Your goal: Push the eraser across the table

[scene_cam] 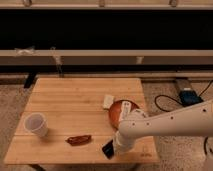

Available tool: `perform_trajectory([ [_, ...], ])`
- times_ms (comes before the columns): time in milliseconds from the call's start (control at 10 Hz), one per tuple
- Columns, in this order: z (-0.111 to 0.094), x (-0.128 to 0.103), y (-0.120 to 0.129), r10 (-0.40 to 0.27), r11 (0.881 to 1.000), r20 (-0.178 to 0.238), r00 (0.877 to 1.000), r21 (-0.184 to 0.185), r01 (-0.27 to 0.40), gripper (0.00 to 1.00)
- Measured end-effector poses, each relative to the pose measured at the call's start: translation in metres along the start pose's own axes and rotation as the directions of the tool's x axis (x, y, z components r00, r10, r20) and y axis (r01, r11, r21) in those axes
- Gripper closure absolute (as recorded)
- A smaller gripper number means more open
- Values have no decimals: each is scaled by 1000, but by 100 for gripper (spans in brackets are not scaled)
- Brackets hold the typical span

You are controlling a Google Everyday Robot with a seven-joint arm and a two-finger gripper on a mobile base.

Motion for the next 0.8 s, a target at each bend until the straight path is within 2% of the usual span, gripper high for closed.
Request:
perform_trajectory([
  [500, 7, 6, -12, 8, 1000, -26, 1000, 1, -8, 100],
  [800, 15, -5, -14, 6, 1000, -34, 999, 16, -5, 100],
])
